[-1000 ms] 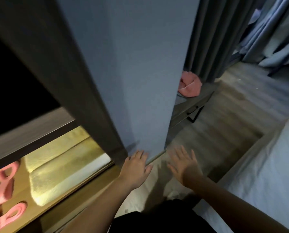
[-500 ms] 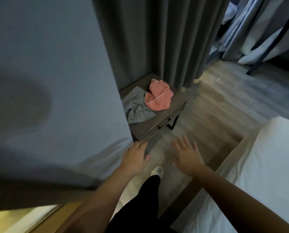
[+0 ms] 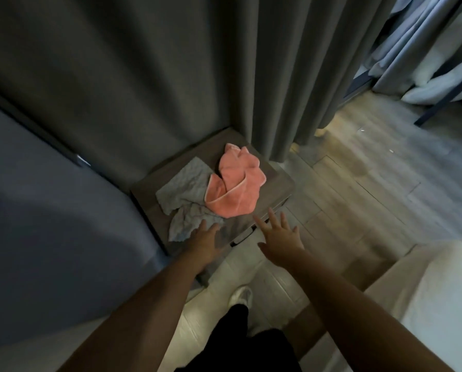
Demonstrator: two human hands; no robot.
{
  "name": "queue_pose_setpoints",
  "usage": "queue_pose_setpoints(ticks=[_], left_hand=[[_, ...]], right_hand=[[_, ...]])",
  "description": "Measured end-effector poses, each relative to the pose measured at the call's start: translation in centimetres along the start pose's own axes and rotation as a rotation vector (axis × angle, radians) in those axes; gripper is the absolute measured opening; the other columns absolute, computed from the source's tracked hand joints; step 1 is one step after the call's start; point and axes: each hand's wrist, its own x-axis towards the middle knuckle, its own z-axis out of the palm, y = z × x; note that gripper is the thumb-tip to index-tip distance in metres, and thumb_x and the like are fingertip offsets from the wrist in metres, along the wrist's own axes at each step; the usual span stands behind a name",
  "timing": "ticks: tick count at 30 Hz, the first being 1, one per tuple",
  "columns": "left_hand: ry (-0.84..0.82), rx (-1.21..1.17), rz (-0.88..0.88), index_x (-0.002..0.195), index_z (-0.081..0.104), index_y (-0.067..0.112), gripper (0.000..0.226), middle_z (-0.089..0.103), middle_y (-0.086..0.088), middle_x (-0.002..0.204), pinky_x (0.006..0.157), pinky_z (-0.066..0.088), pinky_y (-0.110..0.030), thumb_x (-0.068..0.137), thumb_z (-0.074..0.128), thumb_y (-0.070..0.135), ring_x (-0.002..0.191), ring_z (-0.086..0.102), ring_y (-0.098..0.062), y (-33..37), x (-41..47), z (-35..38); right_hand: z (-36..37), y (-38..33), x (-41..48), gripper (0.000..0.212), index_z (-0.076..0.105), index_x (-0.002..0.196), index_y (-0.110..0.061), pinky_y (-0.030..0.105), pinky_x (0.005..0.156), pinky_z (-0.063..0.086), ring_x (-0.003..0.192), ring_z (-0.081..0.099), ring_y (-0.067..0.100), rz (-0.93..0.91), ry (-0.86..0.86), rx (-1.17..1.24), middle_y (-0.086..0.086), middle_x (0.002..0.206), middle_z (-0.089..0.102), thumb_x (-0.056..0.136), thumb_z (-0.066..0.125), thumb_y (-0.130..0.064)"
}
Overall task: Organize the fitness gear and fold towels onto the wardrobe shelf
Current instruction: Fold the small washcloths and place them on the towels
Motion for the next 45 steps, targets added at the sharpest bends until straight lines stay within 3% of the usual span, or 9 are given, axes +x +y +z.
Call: queue_pose_setpoints(ticks=[7,12,19,24,30,33,36,39,45], left_hand=[[0.123,-0.086,-0.287,0.15,0.021,0.024,0.071,0.01,-0.009,0.158,0.111,0.03,-0.041,0.091,0.059,0.03,0.142,0.023,-0.031,-1.9,8.9,0.6],[0.359,-0.043,-0.346,0.153,0.017,0.029,0.076,0.009,-0.011,0.159,0.111,0.031,-0.042,0.088,0.057,0.022,0.138,0.03,-0.034,-4.2,13.9,1.1],[0.475,-0.098,-0.296,0.131,0.051,0.024,0.041,0.039,-0.013,0.133,0.102,0.041,-0.042,0.092,0.048,0.012,0.116,0.051,-0.032,-5.5,17.2,3.6],[0.478,-0.275,-0.257,0.119,0.063,0.011,0.034,0.058,-0.016,0.123,0.098,0.04,-0.034,0.085,0.059,0.006,0.115,0.053,-0.032,-3.6,14.7,4.9],[0.43,-0.567,-0.273,0.12,0.065,0.011,0.033,0.059,-0.017,0.126,0.097,0.042,-0.03,0.087,0.06,0.009,0.116,0.055,-0.032,0.6,4.6,4.7],[0.448,-0.627,-0.255,0.123,0.065,0.014,0.036,0.06,-0.017,0.12,0.092,0.049,-0.037,0.087,0.062,0.01,0.108,0.06,-0.033,1.9,-1.0,4.5],[0.545,-0.644,-0.273,0.124,0.065,0.012,0.045,0.059,-0.018,0.114,0.086,0.05,-0.033,0.081,0.066,0.001,0.101,0.062,-0.033,2.9,-5.8,4.9],[0.611,-0.625,-0.28,0.121,0.067,0.013,0.043,0.058,-0.015,0.109,0.085,0.051,-0.035,0.079,0.066,0.001,0.097,0.062,-0.032,2.8,-9.9,5.8],[0.591,-0.571,-0.288,0.12,0.066,0.016,0.035,0.059,-0.014,0.112,0.087,0.05,-0.035,0.086,0.063,0.01,0.098,0.061,-0.03,1.1,-14.7,8.6]], right_hand=[[0.2,1.2,11.1,0.079,-0.005,0.151,-0.044,0.068,0.111,0.019,0.145,-0.012,0.043,-0.064,-0.097,0.015,0.004,0.16,-0.021,0.098,0.048,-0.018],[1.3,1.5,19.7,0.083,-0.008,0.147,-0.052,0.065,0.109,0.028,0.145,-0.013,0.044,-0.191,-0.098,-0.055,0.001,0.159,-0.026,0.096,0.051,-0.024],[3.9,1.0,25.5,0.046,0.04,0.141,-0.037,0.045,0.103,0.042,0.125,0.041,0.041,-0.265,0.037,-0.03,0.012,0.152,0.024,0.096,0.049,-0.032],[4.4,3.0,21.3,0.034,0.058,0.129,-0.024,0.032,0.093,0.044,0.108,0.056,0.033,-0.218,0.031,0.162,0.013,0.129,0.048,0.098,0.043,-0.025],[-0.8,6.1,11.1,0.038,0.06,0.127,-0.007,0.032,0.098,0.041,0.115,0.054,0.033,-0.254,0.012,0.306,0.017,0.126,0.057,0.089,0.058,-0.007],[-3.9,6.9,6.4,0.036,0.064,0.116,0.002,0.018,0.082,0.037,0.103,0.062,0.035,-0.295,0.017,0.333,0.023,0.11,0.067,0.084,0.061,-0.014],[-5.7,7.3,2.6,0.055,0.065,0.117,0.001,0.011,0.071,0.03,0.098,0.064,0.032,-0.321,0.034,0.366,0.02,0.108,0.069,0.071,0.055,-0.027],[-6.5,6.6,0.0,0.048,0.065,0.117,0.0,0.007,0.069,0.03,0.095,0.062,0.022,-0.354,0.059,0.389,0.011,0.104,0.068,0.076,0.063,-0.026],[-6.0,3.8,-3.4,0.031,0.066,0.116,-0.009,0.02,0.08,0.039,0.105,0.064,0.026,-0.396,0.044,0.358,0.009,0.112,0.07,0.087,0.064,-0.021]])
